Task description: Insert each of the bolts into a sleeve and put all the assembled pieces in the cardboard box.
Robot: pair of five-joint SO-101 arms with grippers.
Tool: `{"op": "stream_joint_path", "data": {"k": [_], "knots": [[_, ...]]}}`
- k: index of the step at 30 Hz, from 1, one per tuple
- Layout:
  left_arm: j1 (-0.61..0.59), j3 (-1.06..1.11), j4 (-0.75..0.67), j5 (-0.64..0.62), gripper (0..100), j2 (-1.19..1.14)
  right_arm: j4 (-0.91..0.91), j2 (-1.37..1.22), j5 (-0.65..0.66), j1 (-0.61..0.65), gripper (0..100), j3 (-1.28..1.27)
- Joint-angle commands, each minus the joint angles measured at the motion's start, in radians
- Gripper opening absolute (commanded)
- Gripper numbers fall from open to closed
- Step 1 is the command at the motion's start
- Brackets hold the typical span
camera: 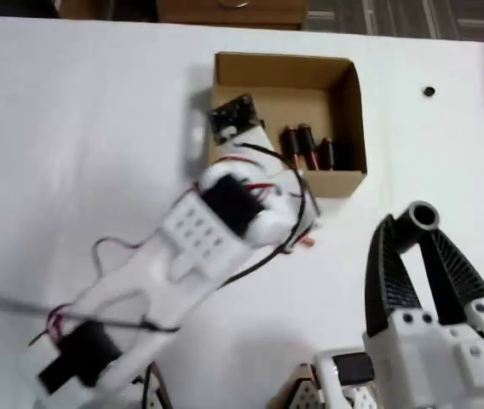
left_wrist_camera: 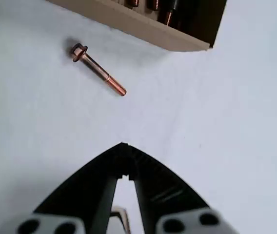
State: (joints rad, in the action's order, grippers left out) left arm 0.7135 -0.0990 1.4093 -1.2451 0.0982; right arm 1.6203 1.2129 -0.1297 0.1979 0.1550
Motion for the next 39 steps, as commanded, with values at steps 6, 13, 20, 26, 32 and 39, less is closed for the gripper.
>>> {"op": "stream_joint_path", "data": {"k": [6,13,20,26,32,39], "knots": [[-0.057,-0.031,-0.170,-0.086,7,-0.161,-0.028,-0.012,0.000,-0.004,2.0,-0.029],[-0.112,-0.035,-0.204,-0.106,12,-0.287,-0.079,-0.008,0.003,-0.004,2.0,-0.075],[-0.123,-0.038,-0.215,-0.133,10,-0.379,-0.093,-0.004,0.000,-0.116,2.0,-0.121],[-0.123,-0.038,-0.261,-0.141,6,-0.459,-0.107,-0.002,0.002,-0.130,2.0,-0.146],[-0.124,-0.035,-0.261,-0.141,6,-0.479,-0.099,-0.002,0.005,-0.130,2.0,-0.146],[-0.129,-0.030,-0.284,-0.140,6,-0.485,-0.099,-0.002,0.005,-0.130,2.0,-0.146]]}}
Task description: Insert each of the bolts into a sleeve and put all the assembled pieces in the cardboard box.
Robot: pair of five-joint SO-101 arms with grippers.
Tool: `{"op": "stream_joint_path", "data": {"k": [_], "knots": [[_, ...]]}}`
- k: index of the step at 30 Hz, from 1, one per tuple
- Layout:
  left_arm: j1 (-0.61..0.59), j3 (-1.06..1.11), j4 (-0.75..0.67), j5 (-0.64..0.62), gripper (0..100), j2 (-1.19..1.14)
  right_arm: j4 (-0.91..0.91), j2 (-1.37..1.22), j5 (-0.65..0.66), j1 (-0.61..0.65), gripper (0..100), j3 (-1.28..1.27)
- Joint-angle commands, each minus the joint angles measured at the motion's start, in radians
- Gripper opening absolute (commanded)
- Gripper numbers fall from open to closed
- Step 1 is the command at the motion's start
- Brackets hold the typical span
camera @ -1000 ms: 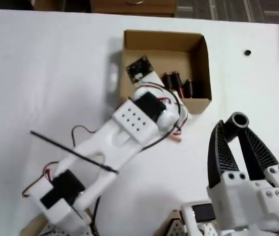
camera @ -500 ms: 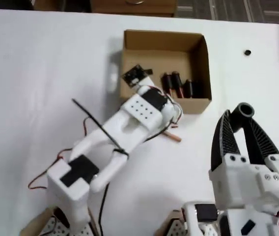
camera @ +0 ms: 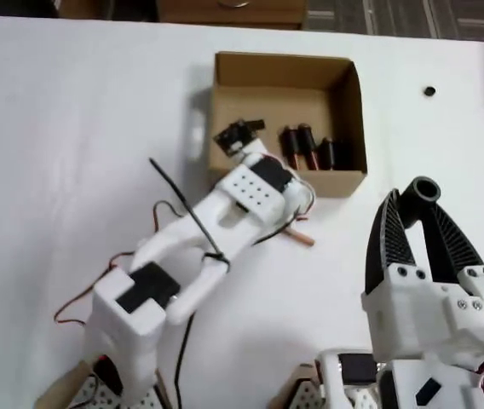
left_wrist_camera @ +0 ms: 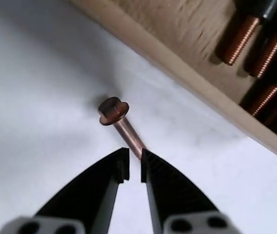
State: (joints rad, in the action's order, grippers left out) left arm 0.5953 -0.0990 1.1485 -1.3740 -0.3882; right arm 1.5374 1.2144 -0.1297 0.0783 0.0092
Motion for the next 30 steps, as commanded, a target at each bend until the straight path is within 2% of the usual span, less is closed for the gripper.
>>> {"op": "stream_joint_path", "data": {"k": [1,9,15,30], "knots": [[-0.008,-0.031,-0.023,-0.011,6,-0.008,-0.016,-0.004,0.005,-0.010,2.0,0.000],[-0.005,-0.038,-0.021,-0.011,7,-0.060,-0.015,-0.005,0.006,-0.010,2.0,-0.005],[0.000,-0.038,-0.021,-0.008,16,-0.063,-0.021,-0.004,0.003,-0.010,2.0,-0.061],[-0.026,-0.038,-0.058,-0.009,14,-0.146,-0.022,-0.002,0.002,-0.010,2.0,-0.061]]}}
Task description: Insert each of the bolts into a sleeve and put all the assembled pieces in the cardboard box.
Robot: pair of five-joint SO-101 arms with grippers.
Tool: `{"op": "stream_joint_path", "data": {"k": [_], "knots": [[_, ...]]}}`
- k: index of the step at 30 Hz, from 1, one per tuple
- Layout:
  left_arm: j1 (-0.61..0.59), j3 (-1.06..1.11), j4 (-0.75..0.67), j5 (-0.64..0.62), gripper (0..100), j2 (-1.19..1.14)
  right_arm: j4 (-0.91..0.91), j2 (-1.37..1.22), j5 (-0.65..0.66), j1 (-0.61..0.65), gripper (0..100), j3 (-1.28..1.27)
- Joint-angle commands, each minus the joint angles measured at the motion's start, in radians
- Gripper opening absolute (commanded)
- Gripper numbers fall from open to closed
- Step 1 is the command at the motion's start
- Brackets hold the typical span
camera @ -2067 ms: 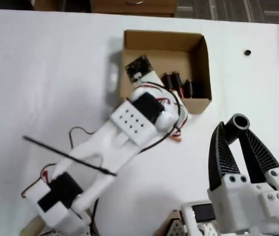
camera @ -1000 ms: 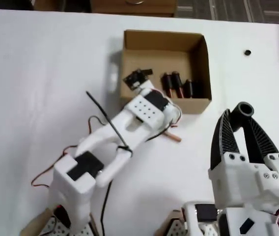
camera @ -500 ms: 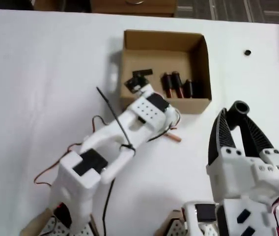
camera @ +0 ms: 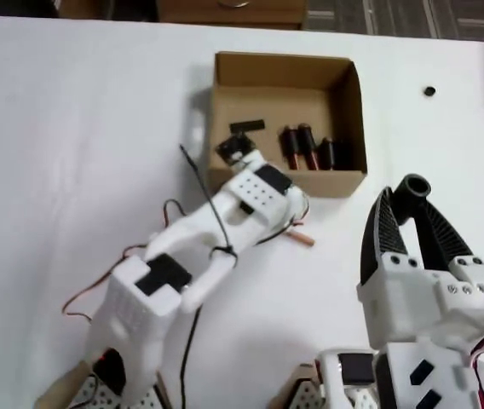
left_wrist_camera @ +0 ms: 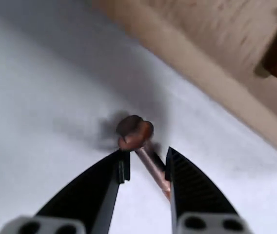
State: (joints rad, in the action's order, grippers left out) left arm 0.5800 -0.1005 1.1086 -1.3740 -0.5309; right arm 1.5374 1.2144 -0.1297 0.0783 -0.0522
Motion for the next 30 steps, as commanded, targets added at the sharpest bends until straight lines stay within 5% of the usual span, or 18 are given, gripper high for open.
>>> {"op": "stream_joint_path", "data": {"k": [1,8,13,22,30], "knots": [[-0.009,-0.038,-0.018,-0.009,14,-0.006,-0.022,-0.002,0.002,-0.010,2.0,0.000],[-0.020,-0.030,-0.066,-0.011,13,-0.017,-0.022,-0.002,0.000,-0.010,2.0,0.000],[-0.035,-0.028,-0.064,-0.012,2,-0.017,-0.024,-0.008,0.000,-0.010,2.0,0.000],[-0.035,-0.033,-0.052,-0.012,2,-0.006,-0.024,-0.004,0.002,-0.010,2.0,-0.002],[-0.034,-0.249,0.201,0.025,2,0.064,-0.024,-0.004,0.000,-0.010,2.0,-0.003]]}}
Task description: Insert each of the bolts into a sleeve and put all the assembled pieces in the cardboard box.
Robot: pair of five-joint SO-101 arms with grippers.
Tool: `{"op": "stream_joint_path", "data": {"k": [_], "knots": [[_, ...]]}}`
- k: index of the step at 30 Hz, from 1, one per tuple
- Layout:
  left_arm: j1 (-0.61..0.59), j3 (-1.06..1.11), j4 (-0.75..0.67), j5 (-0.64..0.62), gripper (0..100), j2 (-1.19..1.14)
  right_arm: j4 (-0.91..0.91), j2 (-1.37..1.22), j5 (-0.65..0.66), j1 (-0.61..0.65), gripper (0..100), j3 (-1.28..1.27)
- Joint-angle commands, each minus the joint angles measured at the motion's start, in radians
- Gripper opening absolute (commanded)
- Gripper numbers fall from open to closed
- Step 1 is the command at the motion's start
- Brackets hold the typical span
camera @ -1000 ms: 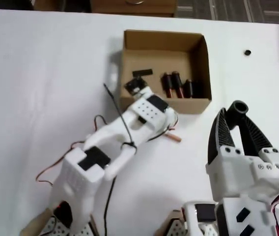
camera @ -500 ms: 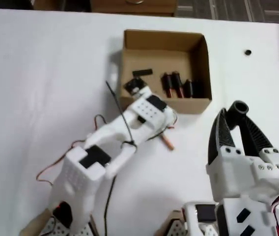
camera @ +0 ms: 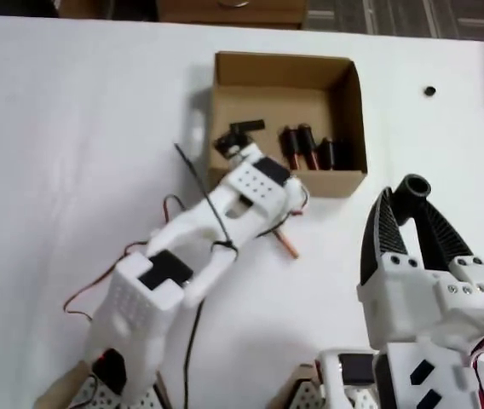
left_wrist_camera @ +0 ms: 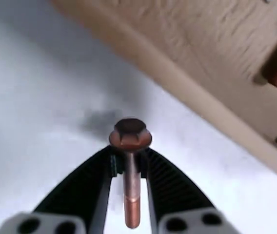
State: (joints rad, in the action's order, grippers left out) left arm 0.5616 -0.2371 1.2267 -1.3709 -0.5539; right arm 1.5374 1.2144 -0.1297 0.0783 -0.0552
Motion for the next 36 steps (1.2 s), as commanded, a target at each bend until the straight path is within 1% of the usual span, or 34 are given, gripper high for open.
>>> {"op": "stream_joint_path", "data": {"k": [1,5,14,19,28,34,36], "knots": [[-0.015,-0.143,0.112,0.029,2,0.100,-0.024,-0.005,0.000,-0.010,2.0,0.000],[-0.015,-0.252,0.226,0.040,2,0.124,-0.024,-0.010,0.000,-0.010,2.0,0.000],[-0.015,-0.493,0.450,0.127,2,0.127,-0.019,-0.007,0.000,-0.010,2.0,-0.002],[-0.018,-0.559,0.496,0.173,2,0.138,-0.018,-0.010,0.000,-0.010,2.0,-0.005],[-0.037,-0.599,0.525,0.450,2,0.350,-0.022,-0.002,0.000,-0.010,2.0,-0.100],[-0.063,-0.599,0.549,0.569,2,0.456,-0.016,-0.002,0.006,-0.008,2.0,-0.098],[-0.071,-0.599,0.551,0.643,2,0.486,-0.016,-0.002,0.008,-0.008,2.0,-0.100]]}}
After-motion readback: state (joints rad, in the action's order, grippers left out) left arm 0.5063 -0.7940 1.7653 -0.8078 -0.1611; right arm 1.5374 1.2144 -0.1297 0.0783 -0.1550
